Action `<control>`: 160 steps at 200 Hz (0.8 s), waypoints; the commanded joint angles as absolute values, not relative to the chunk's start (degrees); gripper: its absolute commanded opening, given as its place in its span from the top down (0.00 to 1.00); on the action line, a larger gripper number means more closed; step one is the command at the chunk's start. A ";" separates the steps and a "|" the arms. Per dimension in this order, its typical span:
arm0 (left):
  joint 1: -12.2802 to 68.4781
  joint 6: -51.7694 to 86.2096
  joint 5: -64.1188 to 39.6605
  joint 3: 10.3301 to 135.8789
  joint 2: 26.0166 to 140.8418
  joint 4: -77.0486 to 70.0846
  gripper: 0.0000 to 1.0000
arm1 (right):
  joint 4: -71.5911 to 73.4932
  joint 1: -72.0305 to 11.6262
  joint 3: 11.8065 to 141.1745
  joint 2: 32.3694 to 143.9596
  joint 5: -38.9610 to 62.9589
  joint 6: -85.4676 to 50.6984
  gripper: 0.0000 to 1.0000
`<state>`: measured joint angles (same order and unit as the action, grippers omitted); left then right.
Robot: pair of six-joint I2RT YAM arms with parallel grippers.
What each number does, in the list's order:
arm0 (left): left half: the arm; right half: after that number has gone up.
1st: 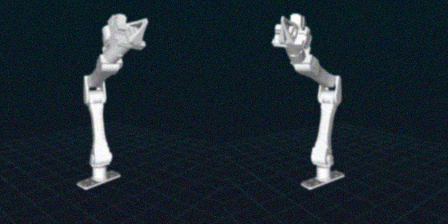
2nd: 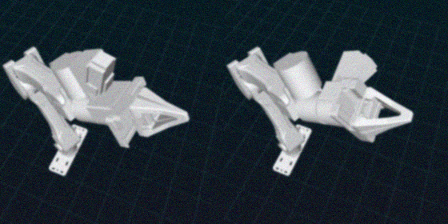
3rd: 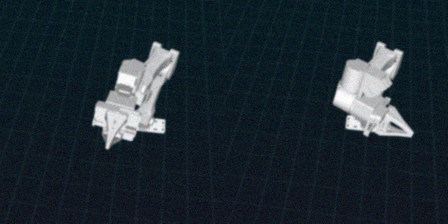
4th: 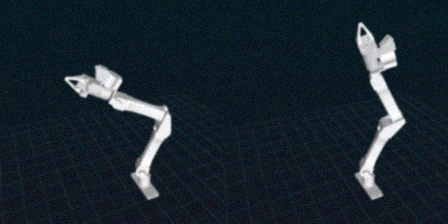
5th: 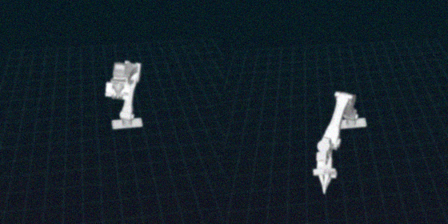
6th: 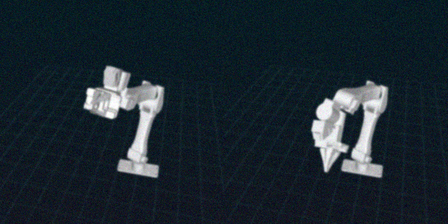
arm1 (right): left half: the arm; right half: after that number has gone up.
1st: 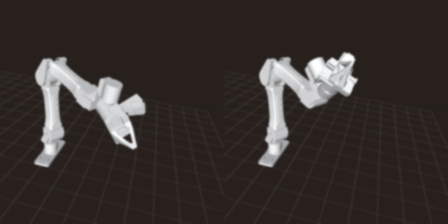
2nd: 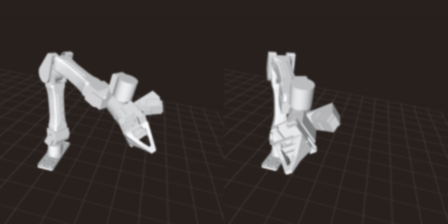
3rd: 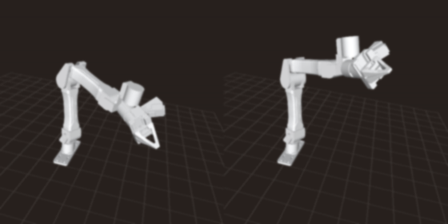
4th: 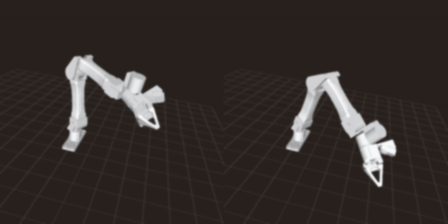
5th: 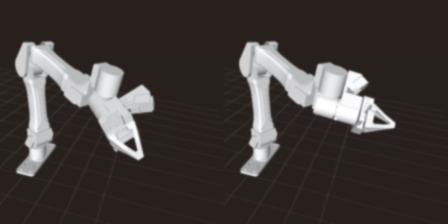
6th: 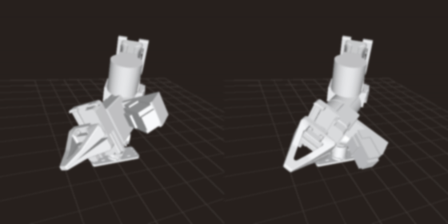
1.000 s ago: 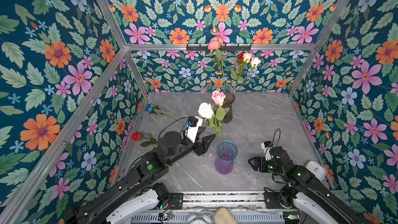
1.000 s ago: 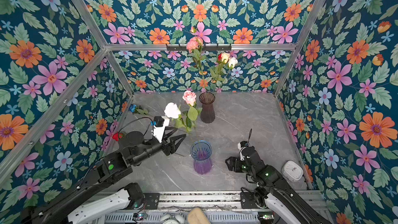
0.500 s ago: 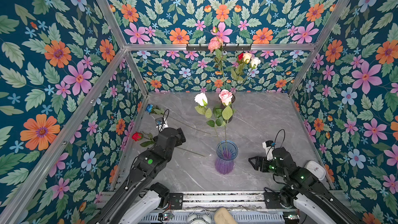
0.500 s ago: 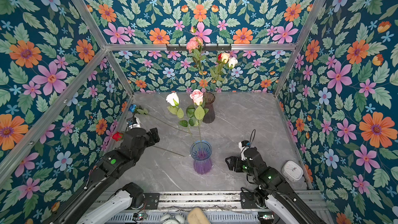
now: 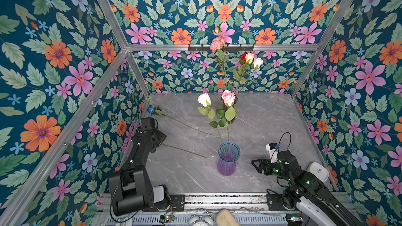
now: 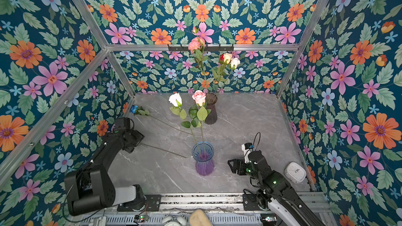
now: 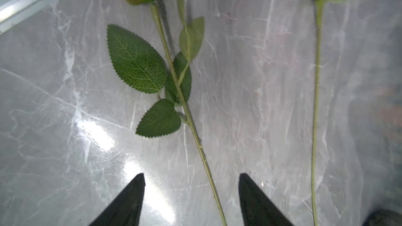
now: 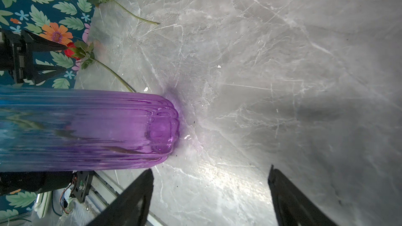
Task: Arrange flowers in a vase
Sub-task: Pick up the flower from the middle-left of the table.
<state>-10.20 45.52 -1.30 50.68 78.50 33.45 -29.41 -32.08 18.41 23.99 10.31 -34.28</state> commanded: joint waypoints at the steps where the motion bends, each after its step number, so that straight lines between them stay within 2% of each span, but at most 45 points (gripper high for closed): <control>1: -11.17 49.30 -0.26 53.53 82.54 38.58 0.32 | -28.63 -32.16 18.29 23.65 10.55 -33.85 0.16; 13: -11.31 49.64 -1.60 54.32 84.44 36.97 0.33 | -28.69 -32.15 18.19 23.18 10.62 -33.91 0.16; 36: -11.40 51.02 -5.76 56.68 89.96 36.44 0.59 | -28.91 -32.13 18.01 21.73 10.60 -33.88 0.16; 55: -11.33 53.40 -7.48 58.15 94.09 37.54 0.63 | -29.00 -32.16 17.65 20.15 10.51 -33.90 0.16; 106: -6.92 58.97 -3.51 60.63 97.50 39.03 0.62 | -28.67 -32.17 17.42 19.25 11.09 -33.46 0.16; 160: -6.77 61.48 3.21 62.68 98.41 41.96 0.61 | -28.28 -32.12 17.45 19.27 11.62 -33.17 0.16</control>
<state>-6.83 59.77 -1.19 61.60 98.04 39.18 -29.47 -32.08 17.43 19.22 11.42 -34.04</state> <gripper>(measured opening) 0.385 0.840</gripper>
